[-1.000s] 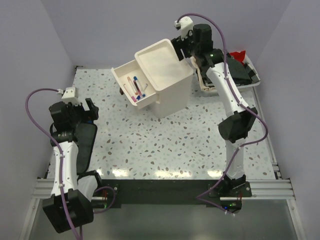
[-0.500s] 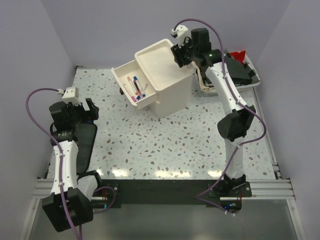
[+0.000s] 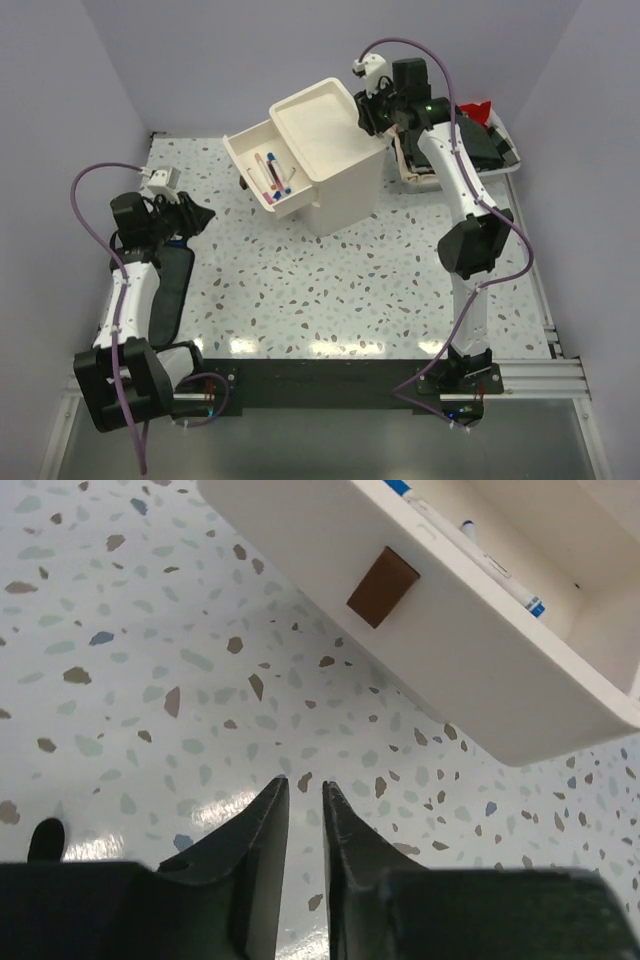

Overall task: Sort the stationery into containers
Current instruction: Close the drawer in the storage box.

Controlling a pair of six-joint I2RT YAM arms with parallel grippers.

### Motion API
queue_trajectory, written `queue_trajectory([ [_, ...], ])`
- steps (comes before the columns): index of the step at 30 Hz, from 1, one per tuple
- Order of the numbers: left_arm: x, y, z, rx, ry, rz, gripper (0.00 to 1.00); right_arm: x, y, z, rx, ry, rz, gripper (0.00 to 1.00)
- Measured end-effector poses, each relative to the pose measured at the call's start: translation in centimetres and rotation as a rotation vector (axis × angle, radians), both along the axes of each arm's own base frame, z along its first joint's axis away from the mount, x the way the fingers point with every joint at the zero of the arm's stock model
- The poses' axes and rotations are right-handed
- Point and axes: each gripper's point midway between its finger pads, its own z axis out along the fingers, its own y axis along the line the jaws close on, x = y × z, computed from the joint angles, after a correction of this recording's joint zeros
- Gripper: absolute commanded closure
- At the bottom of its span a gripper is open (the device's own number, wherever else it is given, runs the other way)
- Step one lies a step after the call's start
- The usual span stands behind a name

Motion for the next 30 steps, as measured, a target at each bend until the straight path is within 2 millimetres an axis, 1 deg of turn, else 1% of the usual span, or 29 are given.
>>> queue_trajectory([
  [2, 0.5, -1.1, 0.3, -0.027, -0.012, -0.057, 0.96, -0.3, 0.3, -0.1, 0.014, 0.014, 0.01, 0.71],
  [3, 0.8, -1.5, 0.5, -0.034, -0.018, -0.081, 0.97, -0.3, 0.5, -0.2, 0.015, 0.016, 0.013, 0.71],
  [7, 2.3, -2.7, 2.3, -0.039, -0.065, -0.149, 0.98, -0.3, 0.5, -0.2, 0.036, 0.027, 0.002, 0.76],
  [9, 2.9, -3.1, 3.0, -0.038, -0.087, -0.172, 0.99, -0.4, 0.5, -0.2, 0.04, 0.03, -0.002, 0.81],
  [12, 3.6, -3.6, 3.7, -0.036, -0.111, -0.198, 1.0, -0.4, 0.5, -0.2, 0.041, 0.033, -0.006, 0.85],
  [15, 4.2, -4.1, 3.7, -0.039, -0.12, -0.219, 1.0, -0.4, 0.4, -0.2, 0.039, 0.033, -0.008, 0.85],
  [23, 5.8, -5.8, 2.1, -0.058, -0.077, -0.276, 1.0, -0.4, 0.4, -0.2, 0.039, 0.033, -0.008, 0.87],
  [30, 8.2, -7.6, 2.5, -0.057, -0.093, -0.332, 1.0, -0.4, 0.4, -0.2, 0.039, 0.033, -0.007, 0.89],
])
